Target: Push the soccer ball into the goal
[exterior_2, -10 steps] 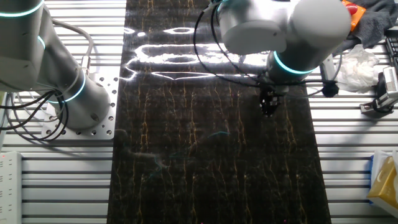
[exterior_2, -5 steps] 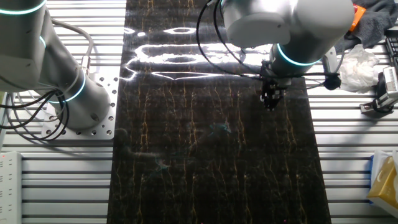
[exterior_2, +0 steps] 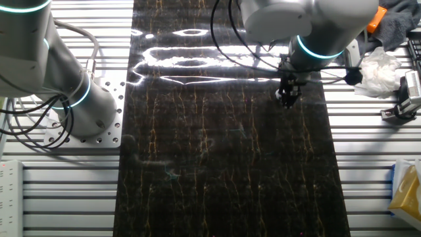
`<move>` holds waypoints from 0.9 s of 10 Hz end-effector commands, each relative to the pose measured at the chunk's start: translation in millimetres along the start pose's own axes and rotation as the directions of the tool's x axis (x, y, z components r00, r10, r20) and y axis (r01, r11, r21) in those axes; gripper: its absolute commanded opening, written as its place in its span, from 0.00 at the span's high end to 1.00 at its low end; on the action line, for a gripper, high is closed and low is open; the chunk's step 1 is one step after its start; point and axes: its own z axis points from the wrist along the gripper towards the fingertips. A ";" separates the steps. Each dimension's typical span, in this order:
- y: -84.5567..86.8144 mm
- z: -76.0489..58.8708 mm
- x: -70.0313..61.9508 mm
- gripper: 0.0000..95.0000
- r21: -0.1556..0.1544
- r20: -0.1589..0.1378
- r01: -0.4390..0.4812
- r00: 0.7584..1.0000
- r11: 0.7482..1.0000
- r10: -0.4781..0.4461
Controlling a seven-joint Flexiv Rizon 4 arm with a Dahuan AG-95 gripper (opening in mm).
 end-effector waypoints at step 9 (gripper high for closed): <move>4.3 1.1 -5.7 0.20 -0.024 0.019 -0.030 0.999 0.999 0.031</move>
